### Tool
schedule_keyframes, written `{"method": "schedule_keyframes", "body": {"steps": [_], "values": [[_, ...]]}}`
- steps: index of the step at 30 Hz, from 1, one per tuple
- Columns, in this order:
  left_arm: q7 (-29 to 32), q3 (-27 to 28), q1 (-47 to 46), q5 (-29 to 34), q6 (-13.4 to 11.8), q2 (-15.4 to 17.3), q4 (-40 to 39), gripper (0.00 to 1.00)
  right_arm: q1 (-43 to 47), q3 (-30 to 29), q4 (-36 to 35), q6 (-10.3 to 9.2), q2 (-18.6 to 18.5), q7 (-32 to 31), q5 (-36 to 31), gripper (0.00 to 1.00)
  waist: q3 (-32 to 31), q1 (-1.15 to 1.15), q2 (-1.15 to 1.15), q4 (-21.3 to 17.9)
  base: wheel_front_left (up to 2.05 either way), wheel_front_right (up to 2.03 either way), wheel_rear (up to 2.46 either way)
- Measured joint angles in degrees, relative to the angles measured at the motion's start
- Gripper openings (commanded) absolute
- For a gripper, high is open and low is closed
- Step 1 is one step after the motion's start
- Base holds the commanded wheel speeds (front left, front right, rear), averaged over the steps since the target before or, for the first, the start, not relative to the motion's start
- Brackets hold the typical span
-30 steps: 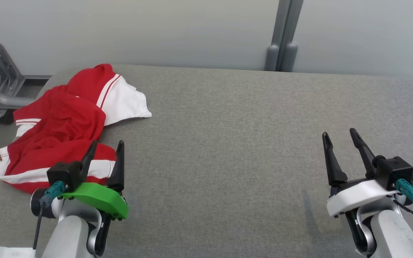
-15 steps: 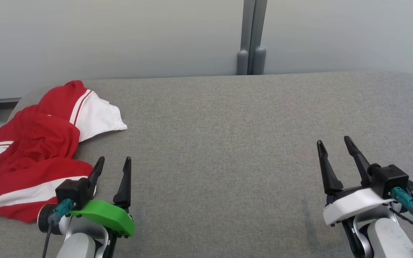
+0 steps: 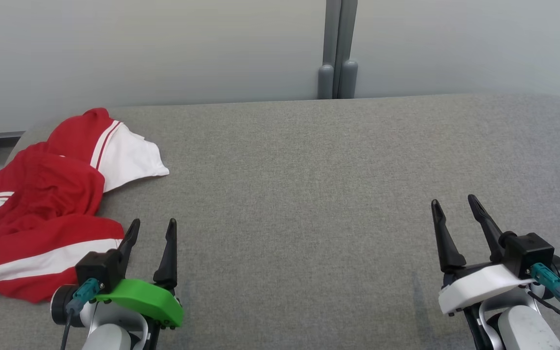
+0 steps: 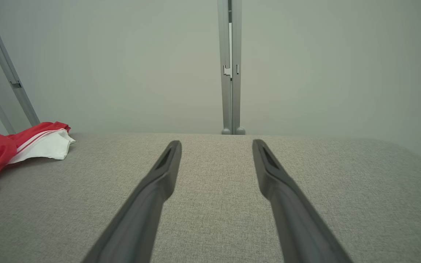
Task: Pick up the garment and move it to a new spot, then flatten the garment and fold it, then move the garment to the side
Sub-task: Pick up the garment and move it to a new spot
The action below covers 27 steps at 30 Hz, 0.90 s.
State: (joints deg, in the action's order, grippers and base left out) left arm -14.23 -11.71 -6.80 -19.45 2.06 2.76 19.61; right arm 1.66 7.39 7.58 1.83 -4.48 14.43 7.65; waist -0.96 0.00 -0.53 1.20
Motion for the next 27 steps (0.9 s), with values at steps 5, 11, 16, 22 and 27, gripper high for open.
{"method": "schedule_keyframes", "body": {"steps": [5, 11, 16, 22, 27], "values": [[0.0, -0.8, 0.0, 0.2, -0.1, 0.0, -0.4, 1.0, 0.2, -1.1, -0.4, -0.44, 0.1, 0.0, 0.1, 1.0, 0.0, 0.0, 0.0, 0.5, 0.0, 0.0, 0.0], [0.0, -0.9, 0.0, 0.4, -0.4, 0.0, -1.1, 1.0, 1.2, -1.6, -0.7, -0.42, 0.0, 0.0, 0.4, 1.0, -0.1, 0.0, 0.0, 2.3, 0.0, 0.0, 0.0], [0.0, 0.0, 0.0, 0.4, -0.7, 0.0, -1.3, 1.0, 1.2, -1.4, -1.2, -0.33, 0.0, 0.0, 0.4, 1.0, -0.1, 0.0, 0.0, 4.7, 0.0, 0.0, 0.0], [0.0, 1.0, 0.2, 0.4, -1.9, 0.0, -1.4, 1.0, 1.2, -0.9, -1.4, 0.64, 0.0, 0.0, 0.4, 1.0, -0.3, 0.0, 0.0, 8.5, 0.0, 0.0, 0.0], [0.0, 2.2, 1.4, 0.4, -2.6, 0.3, -1.6, 1.0, 1.2, 0.2, -1.4, 1.18, 0.1, 0.0, 0.4, 1.0, -0.6, 0.0, 0.0, 12.0, 0.0, 0.0, 0.0]]}}
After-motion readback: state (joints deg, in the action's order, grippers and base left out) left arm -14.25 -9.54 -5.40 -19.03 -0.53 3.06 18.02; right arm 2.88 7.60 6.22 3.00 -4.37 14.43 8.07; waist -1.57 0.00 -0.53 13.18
